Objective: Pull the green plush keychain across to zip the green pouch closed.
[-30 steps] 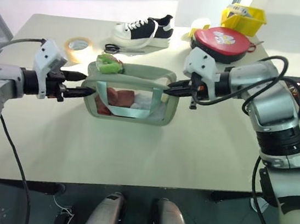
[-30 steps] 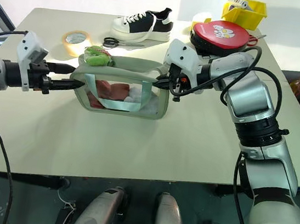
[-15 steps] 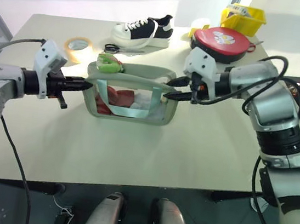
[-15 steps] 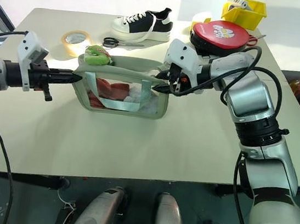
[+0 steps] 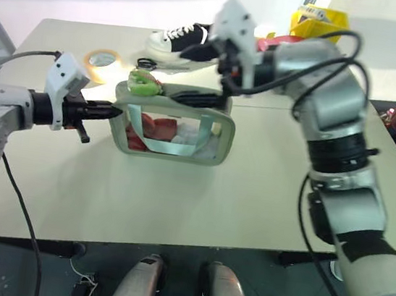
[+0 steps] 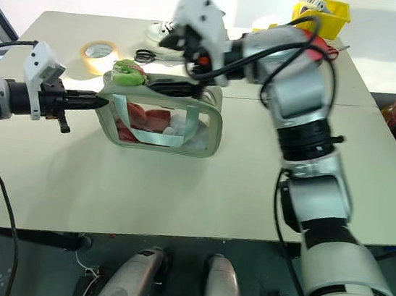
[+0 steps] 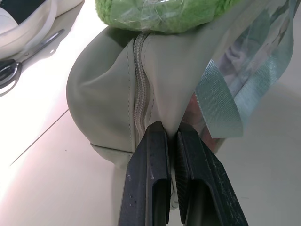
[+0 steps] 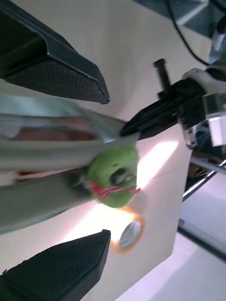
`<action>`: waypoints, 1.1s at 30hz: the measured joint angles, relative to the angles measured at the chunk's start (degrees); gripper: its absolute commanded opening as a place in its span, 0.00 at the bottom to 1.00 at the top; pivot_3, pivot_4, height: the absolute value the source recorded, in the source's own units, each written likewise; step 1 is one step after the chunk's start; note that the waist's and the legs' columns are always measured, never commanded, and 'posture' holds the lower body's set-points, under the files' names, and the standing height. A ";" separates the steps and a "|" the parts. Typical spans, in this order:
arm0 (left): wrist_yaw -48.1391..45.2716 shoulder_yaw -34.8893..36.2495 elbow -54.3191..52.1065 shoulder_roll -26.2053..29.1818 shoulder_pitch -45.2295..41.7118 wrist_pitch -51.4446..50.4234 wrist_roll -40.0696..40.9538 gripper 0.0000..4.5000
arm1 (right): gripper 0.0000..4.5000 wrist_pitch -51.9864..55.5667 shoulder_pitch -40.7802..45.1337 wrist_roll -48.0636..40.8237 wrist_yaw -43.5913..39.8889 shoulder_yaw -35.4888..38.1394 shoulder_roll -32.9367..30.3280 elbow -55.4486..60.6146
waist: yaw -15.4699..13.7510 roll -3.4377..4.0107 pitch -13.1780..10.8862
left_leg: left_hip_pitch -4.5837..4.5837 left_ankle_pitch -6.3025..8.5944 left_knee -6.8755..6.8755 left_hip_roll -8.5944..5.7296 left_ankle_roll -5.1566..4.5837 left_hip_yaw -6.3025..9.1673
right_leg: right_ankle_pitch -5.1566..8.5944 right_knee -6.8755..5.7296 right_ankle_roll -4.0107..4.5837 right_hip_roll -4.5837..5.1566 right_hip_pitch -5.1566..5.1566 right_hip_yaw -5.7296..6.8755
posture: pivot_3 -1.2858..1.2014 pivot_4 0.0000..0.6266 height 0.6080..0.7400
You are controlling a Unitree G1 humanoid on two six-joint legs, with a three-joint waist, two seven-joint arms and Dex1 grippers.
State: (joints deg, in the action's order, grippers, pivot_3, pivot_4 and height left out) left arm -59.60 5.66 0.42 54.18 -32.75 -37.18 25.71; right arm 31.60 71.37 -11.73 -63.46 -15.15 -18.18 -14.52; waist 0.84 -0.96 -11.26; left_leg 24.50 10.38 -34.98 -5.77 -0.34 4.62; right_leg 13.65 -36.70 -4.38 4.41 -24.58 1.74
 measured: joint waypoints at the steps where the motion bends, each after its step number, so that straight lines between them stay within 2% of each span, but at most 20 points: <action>1: -0.01 -0.12 0.00 -0.09 -0.20 0.00 -0.03 0.00 | 0.99 -0.86 0.02 0.63 1.21 -0.35 1.49 -1.42 | -0.12 -0.01 0.00 | 0.00 0.01 -0.01 -0.01 0.02 0.00 | 0.00 0.00 0.00 0.00 0.00 0.00 | 0.52 0.24 1.00; 5: -0.07 -0.39 0.12 -0.22 -0.82 0.00 -0.23 0.00 | 0.99 -5.76 0.51 4.08 5.49 -1.53 5.88 -8.56 | -0.09 -0.01 0.01 | -0.01 0.03 -0.02 -0.08 0.08 0.00 | 0.00 -0.05 0.00 0.02 -0.02 -0.01 | 0.52 0.24 1.00; 8: -0.07 -0.39 0.12 -0.23 -0.85 0.00 -0.23 0.00 | 0.99 -7.50 0.52 5.22 6.05 -2.12 6.96 -10.41 | 0.00 -0.01 0.01 | 0.00 0.01 -0.01 -0.10 0.05 0.00 | 0.00 -0.27 0.01 0.03 -0.11 -0.03 | 0.52 0.24 1.00; 9: -0.07 -0.39 0.12 -0.23 -0.84 0.00 -0.23 0.00 | 0.94 -7.97 0.52 5.58 6.06 -2.45 7.09 -10.66 | 0.04 -0.01 0.01 | 0.00 0.00 0.00 -0.10 0.06 0.01 | 0.00 -0.31 0.01 0.03 -0.14 -0.03 | 0.52 0.24 1.00; 11: -0.08 -0.38 0.12 -0.23 -0.76 0.01 -0.22 0.00 | 0.79 -8.45 0.51 6.05 5.95 -2.67 7.43 -10.88 | 0.15 -0.01 0.01 | 0.00 -0.03 0.01 -0.09 0.09 0.01 | 0.01 -0.37 0.01 0.02 -0.17 -0.03 | 0.52 0.24 1.00; 18: -0.12 -0.38 0.10 -0.24 -0.55 0.08 -0.18 0.00 | 0.02 -7.49 0.51 5.87 5.69 -2.53 8.28 -10.95 | 0.22 -0.01 0.01 | -0.01 -0.05 0.00 -0.08 0.13 0.02 | 0.01 -0.39 0.01 0.01 -0.18 -0.03 | 0.52 0.24 1.00; 25: -0.16 -0.38 0.12 -0.57 -0.63 0.33 -0.22 0.00 | 0.02 -6.09 0.41 6.00 5.84 -2.33 6.32 -9.42 | 0.09 -0.01 0.01 | 0.00 -0.04 -0.01 -0.09 0.13 0.02 | 0.00 -0.39 0.01 0.02 -0.18 -0.03 | 0.52 0.24 1.00; 33: -0.41 -0.37 0.09 -0.67 -0.65 0.55 -0.21 0.00 | 0.02 1.21 0.40 4.16 6.35 4.23 -5.81 -3.85 | -0.04 -0.01 0.01 | 0.00 -0.04 0.01 -0.11 0.12 0.02 | 0.01 -0.37 0.02 0.07 -0.17 -0.03 | 0.52 0.24 1.00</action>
State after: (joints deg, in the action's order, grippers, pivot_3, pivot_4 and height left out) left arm -60.01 5.28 0.51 53.50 -33.40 -36.63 25.50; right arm 32.81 71.77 -7.57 -57.12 -10.92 -23.98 -18.36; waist 0.80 -0.97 -11.25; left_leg 24.50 10.34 -34.97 -5.88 -0.22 4.64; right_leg 13.66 -37.07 -4.36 4.48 -24.75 1.71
